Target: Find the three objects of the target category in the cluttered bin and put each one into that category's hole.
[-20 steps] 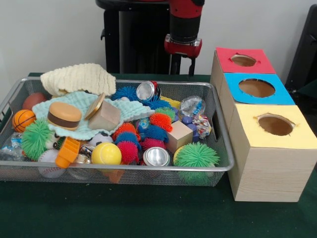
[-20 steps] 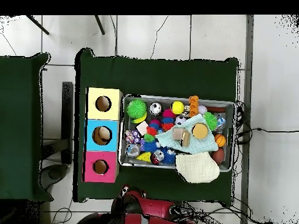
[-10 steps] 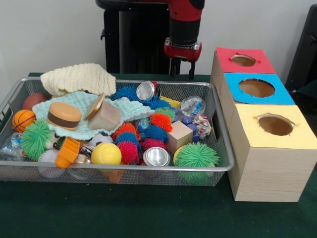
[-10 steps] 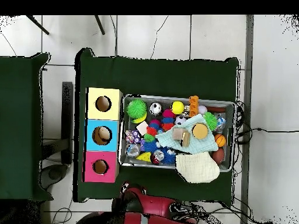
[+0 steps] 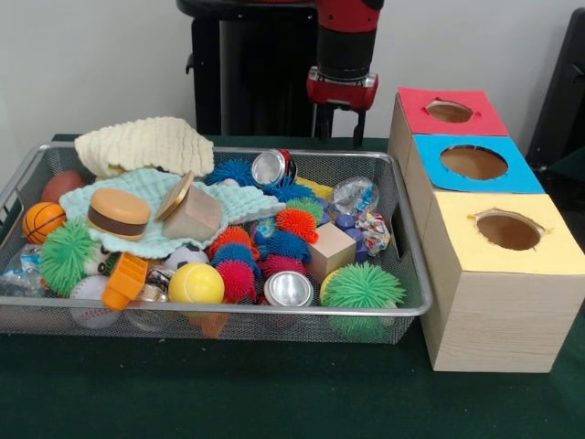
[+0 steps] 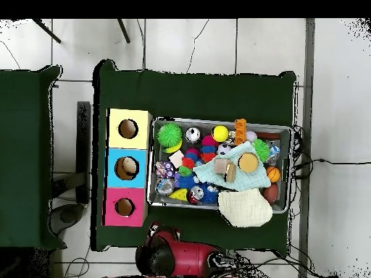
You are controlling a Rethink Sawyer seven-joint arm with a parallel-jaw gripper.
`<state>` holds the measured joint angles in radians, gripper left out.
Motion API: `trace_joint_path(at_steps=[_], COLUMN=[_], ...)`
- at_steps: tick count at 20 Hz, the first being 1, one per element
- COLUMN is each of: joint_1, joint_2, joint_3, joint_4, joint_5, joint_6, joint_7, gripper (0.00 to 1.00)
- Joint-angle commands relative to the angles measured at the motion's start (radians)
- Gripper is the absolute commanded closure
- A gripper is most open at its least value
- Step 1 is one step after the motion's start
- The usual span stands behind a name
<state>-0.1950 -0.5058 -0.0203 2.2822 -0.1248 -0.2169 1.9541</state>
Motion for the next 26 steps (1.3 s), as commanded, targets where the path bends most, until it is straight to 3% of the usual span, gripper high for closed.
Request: trace_joint_path(at_steps=[1,5,12,19,22,26], joint_1=[-0.023,-0.055,-0.063,-0.04,0.002,-0.009], joint_2=[0.037,0.091,0.109,0.175,0.215,0.257], joint_3=[0.061,0.085,0.094,0.086,0.038,0.041], joint_4=[-0.17,-0.277,-0.44,-0.598,-0.676,-0.757], joint_5=[0.029,0.026,0.032,0.068,0.09,0.046], joint_6=[0.088,0.122,0.266,0.334,0.364,0.378], joint_7=[0.097,0.058,0.0,0.044,0.078,0.055], gripper=[0.0,0.0,0.0,0.0,0.0,0.0])
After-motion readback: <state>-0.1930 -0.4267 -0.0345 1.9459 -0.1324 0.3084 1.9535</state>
